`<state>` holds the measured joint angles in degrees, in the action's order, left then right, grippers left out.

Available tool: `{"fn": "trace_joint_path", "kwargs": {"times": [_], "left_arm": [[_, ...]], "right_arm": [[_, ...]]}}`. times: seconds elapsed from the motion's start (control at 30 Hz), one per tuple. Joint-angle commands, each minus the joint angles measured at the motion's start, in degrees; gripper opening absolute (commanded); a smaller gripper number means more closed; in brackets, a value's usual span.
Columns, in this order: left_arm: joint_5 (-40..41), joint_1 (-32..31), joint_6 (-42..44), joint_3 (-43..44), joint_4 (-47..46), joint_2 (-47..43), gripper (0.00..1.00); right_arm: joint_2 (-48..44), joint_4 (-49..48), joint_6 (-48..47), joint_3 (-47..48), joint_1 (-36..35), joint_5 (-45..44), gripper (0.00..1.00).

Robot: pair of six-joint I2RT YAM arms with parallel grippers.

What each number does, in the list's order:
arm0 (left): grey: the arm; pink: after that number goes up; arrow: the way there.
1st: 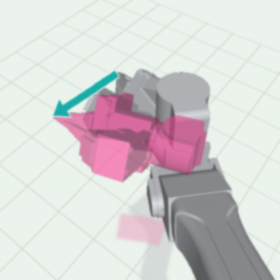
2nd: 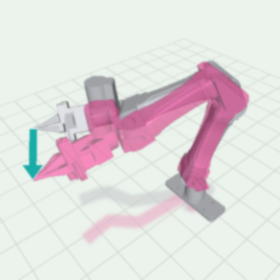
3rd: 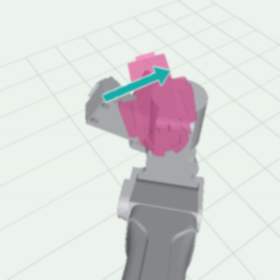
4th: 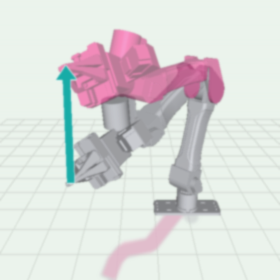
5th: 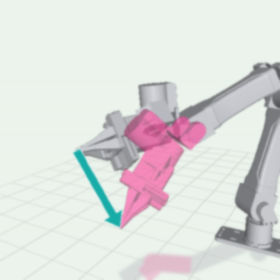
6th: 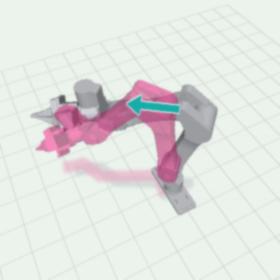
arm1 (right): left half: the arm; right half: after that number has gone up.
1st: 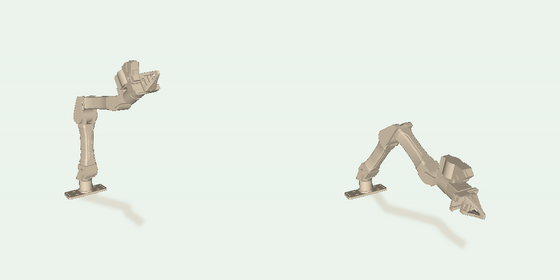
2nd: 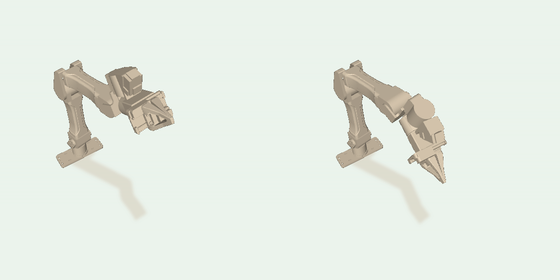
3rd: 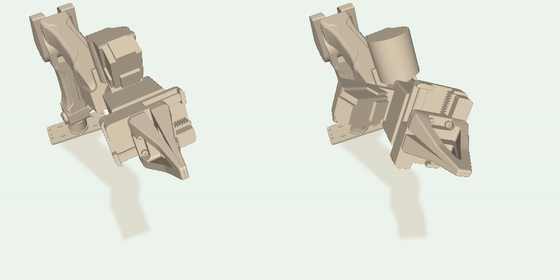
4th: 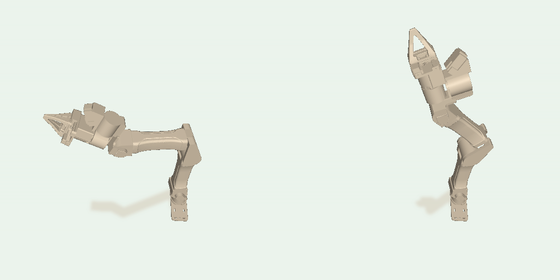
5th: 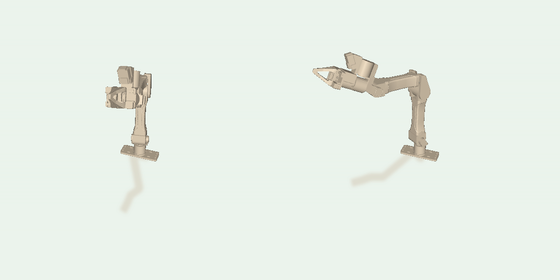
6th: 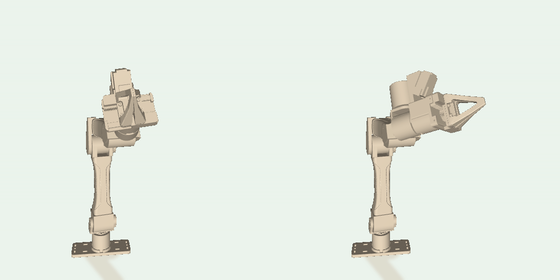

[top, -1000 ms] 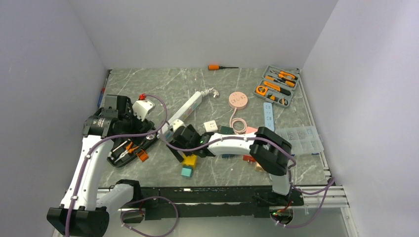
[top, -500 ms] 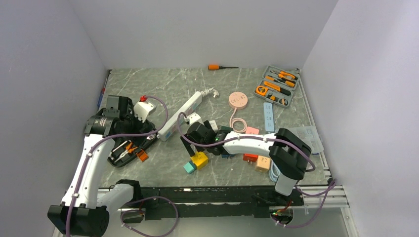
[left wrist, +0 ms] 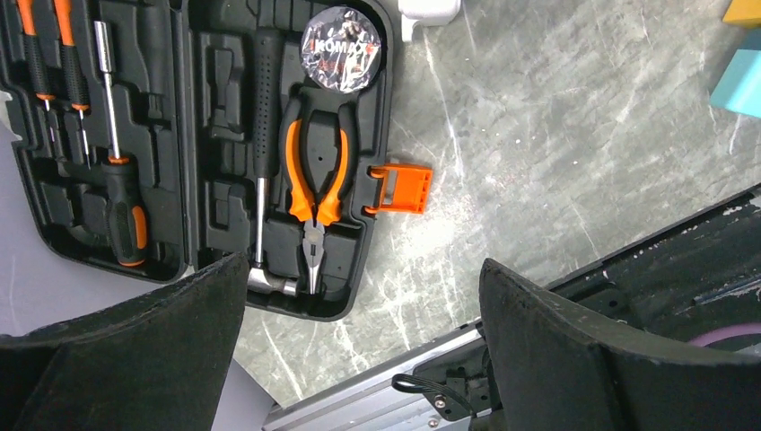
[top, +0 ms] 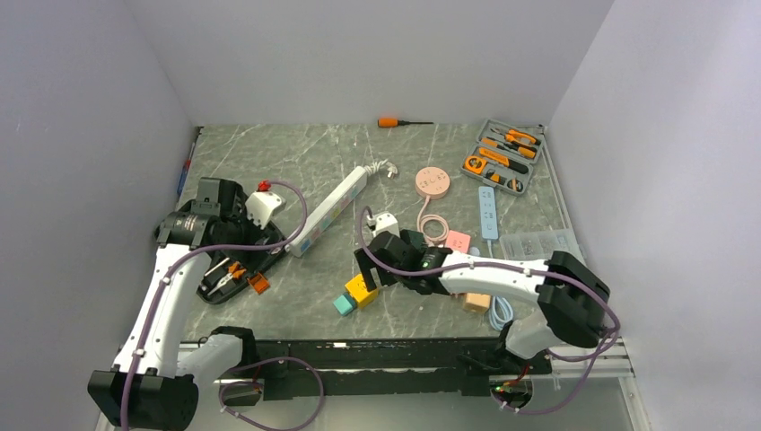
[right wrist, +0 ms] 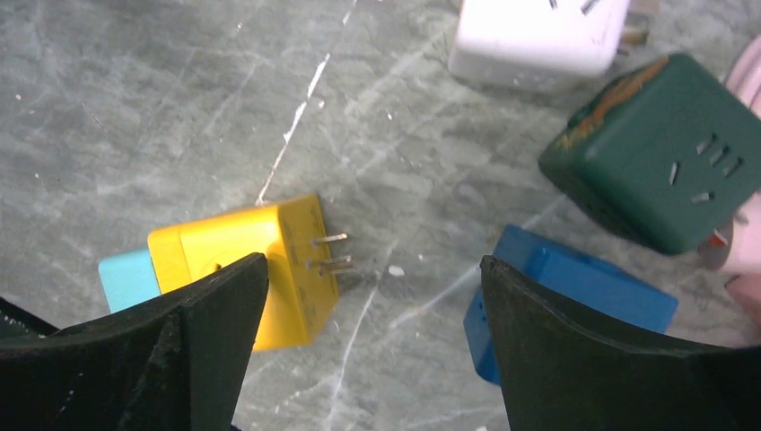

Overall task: Pull the plug off the socket
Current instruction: Remove the plug from the socket.

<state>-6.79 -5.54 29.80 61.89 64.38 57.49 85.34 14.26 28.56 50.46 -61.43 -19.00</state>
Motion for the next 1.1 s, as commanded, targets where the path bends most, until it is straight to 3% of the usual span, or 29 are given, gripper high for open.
{"fn": "trace_joint_path", "kwargs": {"times": [0.0, 0.17, 0.43, 0.67, 1.07], "left_arm": [[-2.08, 0.27, 0.70, 0.03, 0.53, -0.83, 0.99], [-2.73, 0.27, 1.52, -0.33, 1.17, -2.29, 0.99], [-3.06, 0.27, 1.75, -1.67, 1.40, -2.57, 0.99], [-3.32, 0.27, 1.41, -1.17, 1.21, -2.33, 0.99], [-3.94, 0.27, 0.96, -1.12, 1.36, -1.33, 0.99]], "right_arm": [[-5.39, 0.93, 4.79, -3.13, -0.58, 0.00, 0.88], [-6.92, -0.48, 7.08, -5.83, -2.26, 1.33, 0.85], [-5.55, -3.20, 8.43, -7.26, -4.12, 3.00, 0.65], [-6.02, -5.96, 7.60, -7.66, -5.83, 6.19, 0.56], [-9.44, -11.11, 6.15, -11.60, -9.25, 8.43, 0.50]]}}
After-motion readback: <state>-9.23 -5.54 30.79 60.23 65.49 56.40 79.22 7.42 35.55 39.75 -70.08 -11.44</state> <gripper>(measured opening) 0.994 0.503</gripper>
